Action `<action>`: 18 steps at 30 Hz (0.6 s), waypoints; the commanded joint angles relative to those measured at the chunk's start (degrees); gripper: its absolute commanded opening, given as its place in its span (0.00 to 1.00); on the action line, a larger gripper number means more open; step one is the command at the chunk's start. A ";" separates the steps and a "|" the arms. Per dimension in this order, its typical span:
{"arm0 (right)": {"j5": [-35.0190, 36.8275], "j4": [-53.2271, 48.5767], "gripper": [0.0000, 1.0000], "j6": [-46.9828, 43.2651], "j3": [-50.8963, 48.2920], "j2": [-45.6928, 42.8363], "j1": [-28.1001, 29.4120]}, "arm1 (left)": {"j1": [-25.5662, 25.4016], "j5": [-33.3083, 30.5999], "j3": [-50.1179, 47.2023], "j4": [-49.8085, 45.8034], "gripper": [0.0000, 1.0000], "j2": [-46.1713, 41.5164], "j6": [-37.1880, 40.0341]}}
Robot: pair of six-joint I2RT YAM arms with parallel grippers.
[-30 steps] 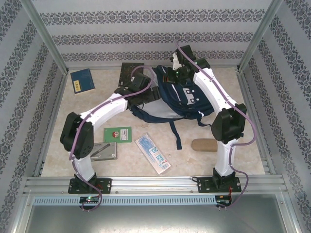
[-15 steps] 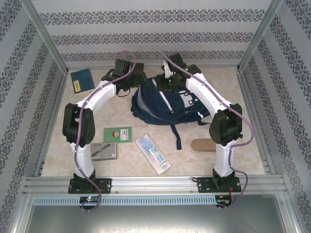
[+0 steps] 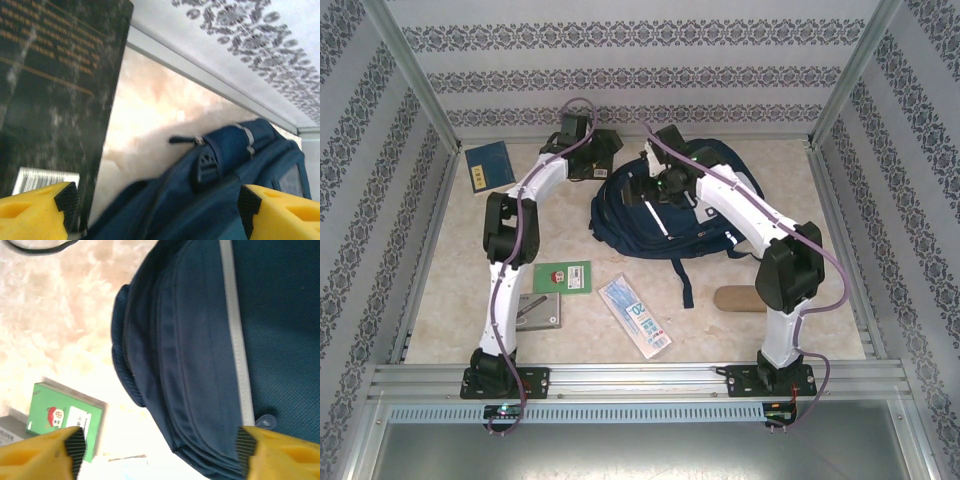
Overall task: Pack the student bag
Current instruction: Close the student bag at the top-center of the table, then move the book to the middle-left of the table.
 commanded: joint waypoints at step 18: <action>-1.41 1.14 0.98 2.30 6.68 4.02 4.99 | 8.65 -4.73 -21.91 -3.18 0.83 -9.68 3.51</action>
